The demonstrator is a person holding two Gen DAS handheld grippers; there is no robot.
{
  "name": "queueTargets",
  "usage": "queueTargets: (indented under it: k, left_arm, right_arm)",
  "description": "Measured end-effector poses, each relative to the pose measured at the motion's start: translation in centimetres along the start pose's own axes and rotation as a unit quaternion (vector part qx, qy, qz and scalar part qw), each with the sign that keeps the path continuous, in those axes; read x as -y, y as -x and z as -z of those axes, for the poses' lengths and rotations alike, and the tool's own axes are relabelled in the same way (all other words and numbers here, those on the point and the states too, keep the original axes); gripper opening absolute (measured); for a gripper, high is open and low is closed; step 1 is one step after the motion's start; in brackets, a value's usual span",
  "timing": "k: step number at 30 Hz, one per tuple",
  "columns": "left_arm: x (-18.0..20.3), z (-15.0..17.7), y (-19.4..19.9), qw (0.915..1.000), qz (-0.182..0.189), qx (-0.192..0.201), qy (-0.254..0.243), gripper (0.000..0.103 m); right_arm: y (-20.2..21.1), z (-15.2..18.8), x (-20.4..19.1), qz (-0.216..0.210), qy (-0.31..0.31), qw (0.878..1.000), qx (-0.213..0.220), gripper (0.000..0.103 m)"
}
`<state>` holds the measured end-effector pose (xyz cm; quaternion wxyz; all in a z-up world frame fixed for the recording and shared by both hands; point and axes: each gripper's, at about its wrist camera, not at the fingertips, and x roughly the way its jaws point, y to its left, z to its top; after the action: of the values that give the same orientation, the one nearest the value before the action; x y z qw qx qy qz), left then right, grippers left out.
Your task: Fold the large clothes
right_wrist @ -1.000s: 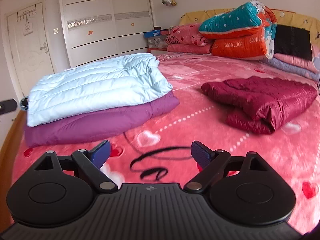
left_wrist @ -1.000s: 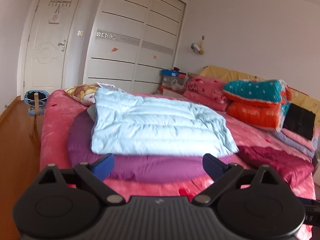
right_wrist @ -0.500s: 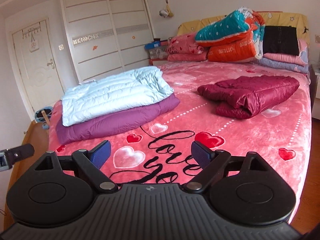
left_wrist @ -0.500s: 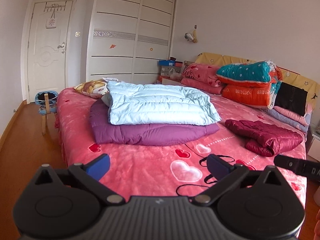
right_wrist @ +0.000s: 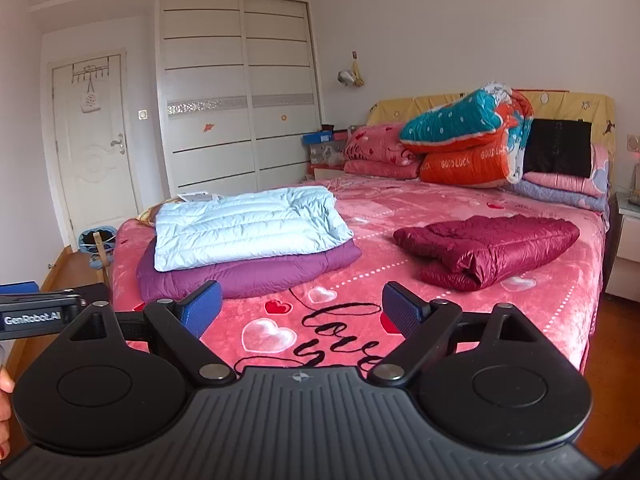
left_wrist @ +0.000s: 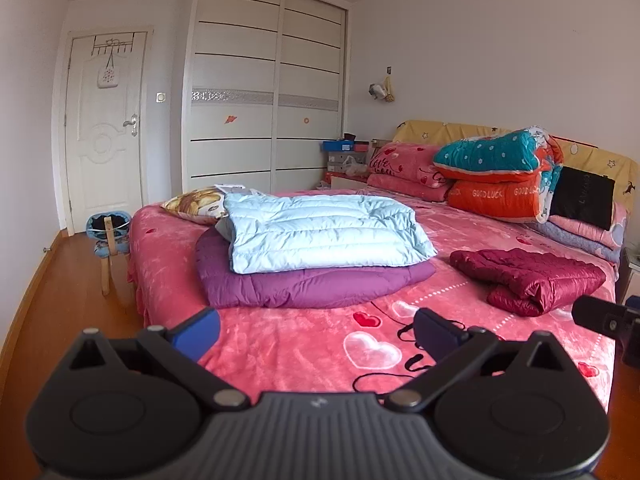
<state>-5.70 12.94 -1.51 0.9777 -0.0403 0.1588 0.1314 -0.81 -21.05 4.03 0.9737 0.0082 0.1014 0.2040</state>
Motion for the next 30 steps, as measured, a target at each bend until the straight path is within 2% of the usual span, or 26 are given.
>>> queueTargets:
  k: [5,16,30]
  left_arm:
    - [0.44,-0.03,0.37,1.0,0.0,0.001,-0.007,0.102]
    - [-0.31,0.51,0.61,0.9997,-0.02,-0.014,0.006,0.102]
    - [-0.46,0.64,0.61,0.9994,-0.027,-0.021,0.008,0.102]
  right_arm:
    - [-0.37,-0.17,0.19,0.0,0.0,1.0,0.007,0.103]
    - [-0.76,0.36,-0.36,-0.009,0.01,1.0,-0.012,0.103]
    - [-0.7,0.52,0.26,-0.008,0.016,1.0,-0.011,0.103]
